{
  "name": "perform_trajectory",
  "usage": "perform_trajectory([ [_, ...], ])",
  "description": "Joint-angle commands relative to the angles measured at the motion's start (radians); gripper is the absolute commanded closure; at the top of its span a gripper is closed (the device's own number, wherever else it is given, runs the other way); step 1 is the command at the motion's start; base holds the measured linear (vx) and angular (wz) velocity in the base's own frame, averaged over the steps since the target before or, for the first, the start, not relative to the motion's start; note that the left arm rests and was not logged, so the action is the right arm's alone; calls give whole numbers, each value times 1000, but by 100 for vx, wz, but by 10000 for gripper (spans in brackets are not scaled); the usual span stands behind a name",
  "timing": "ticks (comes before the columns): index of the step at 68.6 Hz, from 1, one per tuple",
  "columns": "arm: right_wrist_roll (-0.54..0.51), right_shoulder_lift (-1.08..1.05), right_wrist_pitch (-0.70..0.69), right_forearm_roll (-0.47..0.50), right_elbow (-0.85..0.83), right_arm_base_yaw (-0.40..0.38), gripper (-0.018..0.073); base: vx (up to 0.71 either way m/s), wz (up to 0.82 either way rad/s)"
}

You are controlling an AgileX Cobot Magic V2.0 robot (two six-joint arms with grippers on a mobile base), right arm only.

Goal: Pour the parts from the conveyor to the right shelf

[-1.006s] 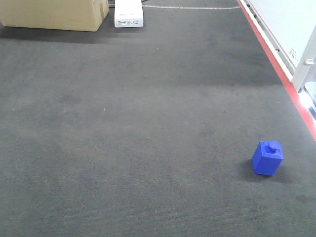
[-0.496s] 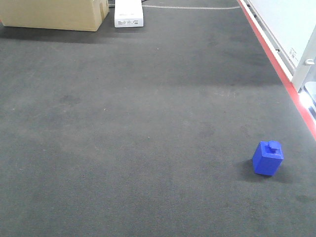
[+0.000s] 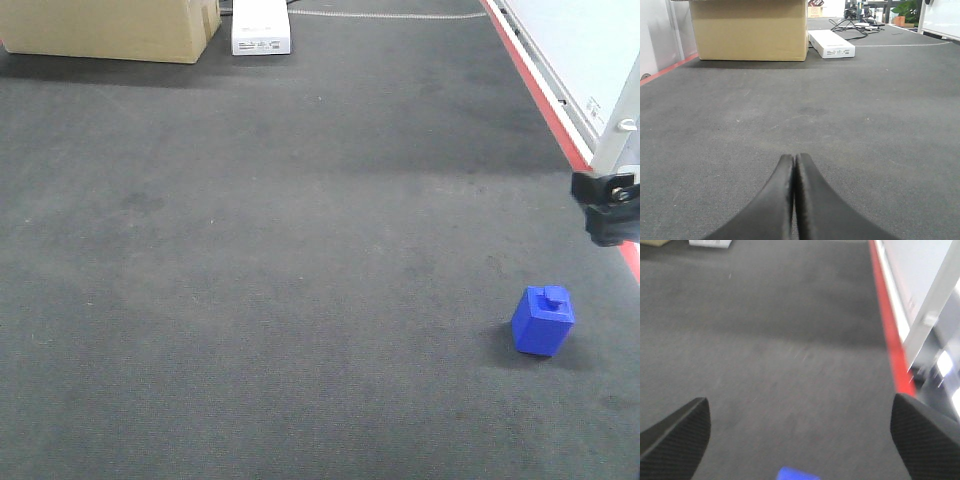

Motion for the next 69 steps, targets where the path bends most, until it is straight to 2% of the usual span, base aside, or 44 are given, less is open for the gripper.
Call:
perform_trajectory([
  [1,57,17,82,36,-97,-5,-120,0,0],
  [11,141,113,400,16,-274,-5,-113,0,0],
  [23,255,264,729,-142,-482,-5,-106,0,0],
  [31,263,360,868,-160,-578,-5,-104,0,0],
  [38,261,430,925,-120,-616,-5,-101,0,0],
  [45,261,485,917,-84,-616,-5,-91,0,0],
  [69,266,645,913,-81,-616,-5,-80,0,0],
])
